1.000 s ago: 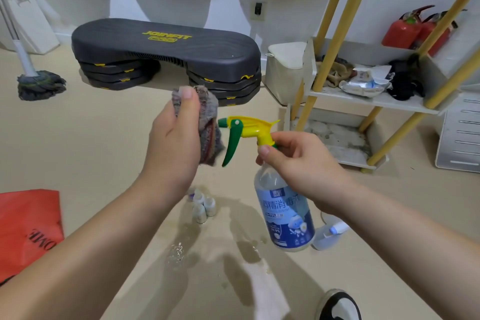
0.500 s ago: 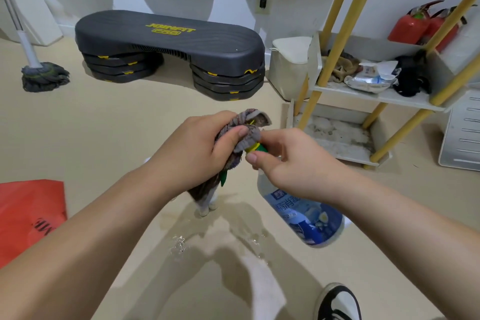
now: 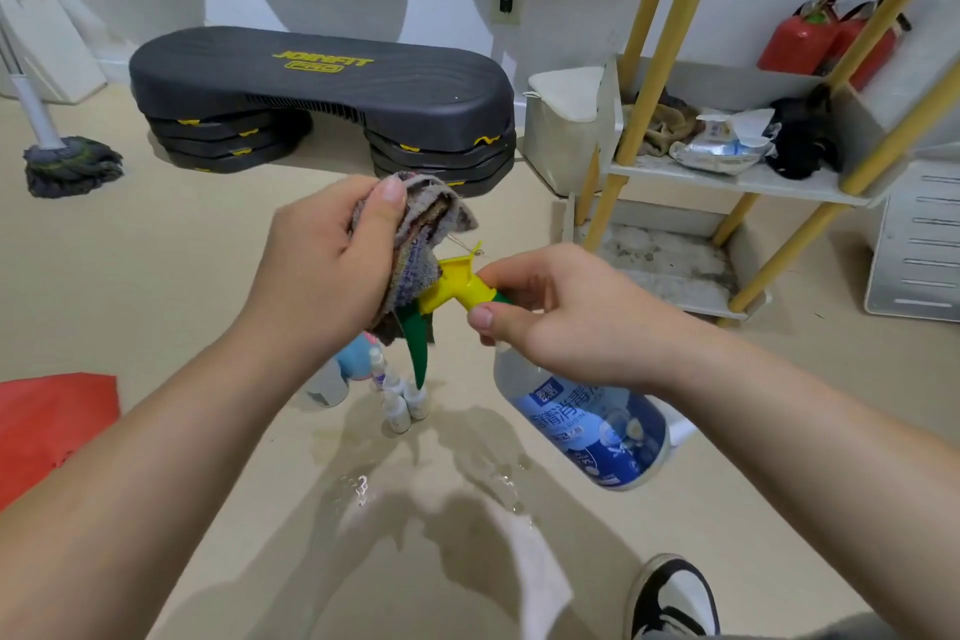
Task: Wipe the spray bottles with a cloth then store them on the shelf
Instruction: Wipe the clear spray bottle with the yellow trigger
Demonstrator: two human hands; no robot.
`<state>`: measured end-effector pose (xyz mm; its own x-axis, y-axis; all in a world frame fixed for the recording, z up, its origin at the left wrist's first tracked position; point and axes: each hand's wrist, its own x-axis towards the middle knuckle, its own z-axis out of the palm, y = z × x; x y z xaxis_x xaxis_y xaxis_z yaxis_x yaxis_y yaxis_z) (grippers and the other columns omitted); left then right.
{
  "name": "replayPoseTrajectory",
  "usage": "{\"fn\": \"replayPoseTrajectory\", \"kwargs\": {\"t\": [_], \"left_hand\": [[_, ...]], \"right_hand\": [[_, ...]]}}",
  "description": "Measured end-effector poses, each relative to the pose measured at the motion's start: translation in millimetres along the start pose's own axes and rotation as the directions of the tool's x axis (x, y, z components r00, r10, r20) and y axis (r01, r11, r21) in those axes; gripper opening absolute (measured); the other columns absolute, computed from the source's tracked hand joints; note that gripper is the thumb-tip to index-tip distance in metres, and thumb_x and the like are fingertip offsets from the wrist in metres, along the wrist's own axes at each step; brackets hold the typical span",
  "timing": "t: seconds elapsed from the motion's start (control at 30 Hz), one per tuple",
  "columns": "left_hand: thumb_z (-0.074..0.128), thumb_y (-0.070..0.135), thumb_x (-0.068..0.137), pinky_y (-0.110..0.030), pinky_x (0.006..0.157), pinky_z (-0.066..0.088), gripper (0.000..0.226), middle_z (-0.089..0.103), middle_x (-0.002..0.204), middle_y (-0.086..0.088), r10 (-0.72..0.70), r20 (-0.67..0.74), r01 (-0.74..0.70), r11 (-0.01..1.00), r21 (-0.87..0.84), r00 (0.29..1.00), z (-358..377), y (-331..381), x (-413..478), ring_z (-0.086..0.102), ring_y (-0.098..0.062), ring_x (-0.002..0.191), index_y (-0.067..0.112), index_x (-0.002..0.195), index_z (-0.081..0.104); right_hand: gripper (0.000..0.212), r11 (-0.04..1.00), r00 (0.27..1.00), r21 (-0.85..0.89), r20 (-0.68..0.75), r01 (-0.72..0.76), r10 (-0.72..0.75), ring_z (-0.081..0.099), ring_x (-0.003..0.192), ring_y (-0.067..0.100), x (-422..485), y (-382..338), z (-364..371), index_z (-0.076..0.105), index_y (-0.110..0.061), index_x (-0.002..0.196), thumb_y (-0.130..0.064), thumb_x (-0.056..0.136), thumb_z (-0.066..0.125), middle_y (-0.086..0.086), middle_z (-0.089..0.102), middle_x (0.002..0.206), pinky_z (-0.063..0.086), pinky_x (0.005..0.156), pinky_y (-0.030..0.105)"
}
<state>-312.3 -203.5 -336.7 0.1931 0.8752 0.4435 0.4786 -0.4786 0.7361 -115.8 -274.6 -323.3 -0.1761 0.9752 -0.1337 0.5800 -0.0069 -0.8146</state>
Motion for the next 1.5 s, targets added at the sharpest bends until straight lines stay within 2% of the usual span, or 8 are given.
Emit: {"fn": "replayPoseTrajectory", "kwargs": {"t": [0.2,0.33,0.47,0.6,0.73,0.9,1.1,1.5], "left_hand": [[0.053,0.023,0.110,-0.015,0.064,0.044,0.025,0.065,0.072,0.017,0.096,0.196,-0.080,0.993,-0.089,0.976,8.1,25.6,-6.7,0.058,0.003,0.071,0.028,0.089,0.066],[0.047,0.033,0.111,-0.021,0.064,0.042,0.032,0.058,0.069,0.013,-0.051,-0.118,0.044,0.997,-0.064,0.992,11.3,16.0,1.5,0.052,0.003,0.067,0.025,0.083,0.060],[0.042,0.051,0.105,-0.031,0.068,0.039,0.042,0.050,0.073,0.010,-0.448,-0.332,0.343,0.880,-0.330,0.830,-5.0,-6.1,22.1,0.043,-0.009,0.068,0.022,0.076,0.051],[0.044,0.048,0.107,-0.022,0.064,0.053,0.051,0.069,0.075,0.009,-0.662,-0.055,0.575,0.686,-0.445,0.747,16.1,-3.6,3.6,0.065,-0.008,0.067,0.013,0.077,0.065],[0.037,0.060,0.106,-0.049,0.095,0.059,0.058,0.081,0.103,-0.005,-0.612,0.301,0.671,0.568,-0.476,0.731,49.7,10.8,-36.8,0.077,-0.027,0.101,0.016,0.109,0.075],[0.041,0.038,0.112,-0.016,0.058,0.054,0.042,0.075,0.079,-0.004,-0.584,0.203,0.613,0.692,-0.381,0.785,53.1,8.4,-41.8,0.071,-0.008,0.068,0.008,0.100,0.068],[0.048,0.050,0.108,-0.035,0.084,0.057,0.038,0.075,0.094,0.000,-0.589,0.255,0.640,0.665,-0.385,0.766,65.2,5.3,-50.7,0.070,-0.018,0.090,0.018,0.099,0.067],[0.056,0.049,0.103,-0.036,0.055,0.053,0.027,0.067,0.069,0.004,-0.291,0.057,0.296,0.921,-0.252,0.955,48.5,12.5,-31.9,0.057,-0.016,0.055,0.029,0.086,0.064]], "right_hand": [[0.021,0.989,0.997,-0.144,0.071,-0.023,0.034,0.067,0.086,0.033,2.2,5.3,8.9,0.068,-0.011,0.087,-0.027,0.100,0.065,0.019,0.072,0.090,0.055,0.080,0.038],[0.015,0.999,0.999,-0.012,-0.010,-0.047,0.047,0.067,0.083,0.036,5.6,13.5,9.5,0.073,-0.012,0.094,-0.023,0.100,0.065,0.024,0.072,0.092,0.055,0.082,0.050],[0.019,0.975,0.976,0.138,-0.108,-0.174,0.190,0.058,0.072,0.015,7.9,27.5,7.2,0.073,-0.009,0.088,-0.022,0.100,0.064,0.009,0.076,0.086,0.046,0.071,0.035],[0.019,0.926,0.954,0.337,-0.176,-0.173,0.242,0.064,0.084,0.022,11.0,32.9,6.2,0.072,-0.007,0.092,-0.020,0.102,0.062,0.015,0.076,0.094,0.051,0.084,0.039],[0.025,0.903,0.950,0.409,-0.207,-0.135,0.235,0.062,0.081,0.026,15.0,30.6,10.9,0.072,-0.006,0.092,-0.029,0.097,0.062,0.025,0.072,0.097,0.049,0.081,0.042],[0.025,0.898,0.883,0.410,-0.347,-0.160,0.315,0.067,0.076,0.017,15.0,30.9,2.6,0.071,-0.001,0.091,-0.022,0.102,0.063,0.013,0.077,0.086,0.055,0.076,0.033],[0.027,0.819,0.864,0.536,-0.294,-0.205,0.409,0.069,0.074,0.016,9.9,27.4,-3.6,0.067,0.009,0.098,-0.018,0.101,0.066,0.019,0.077,0.092,0.057,0.059,0.019],[0.033,0.709,0.917,0.693,-0.185,-0.133,0.353,0.076,0.103,0.026,11.8,14.5,-7.5,0.070,-0.002,0.111,-0.032,0.106,0.056,0.016,0.077,0.111,0.062,0.092,0.039]]}}
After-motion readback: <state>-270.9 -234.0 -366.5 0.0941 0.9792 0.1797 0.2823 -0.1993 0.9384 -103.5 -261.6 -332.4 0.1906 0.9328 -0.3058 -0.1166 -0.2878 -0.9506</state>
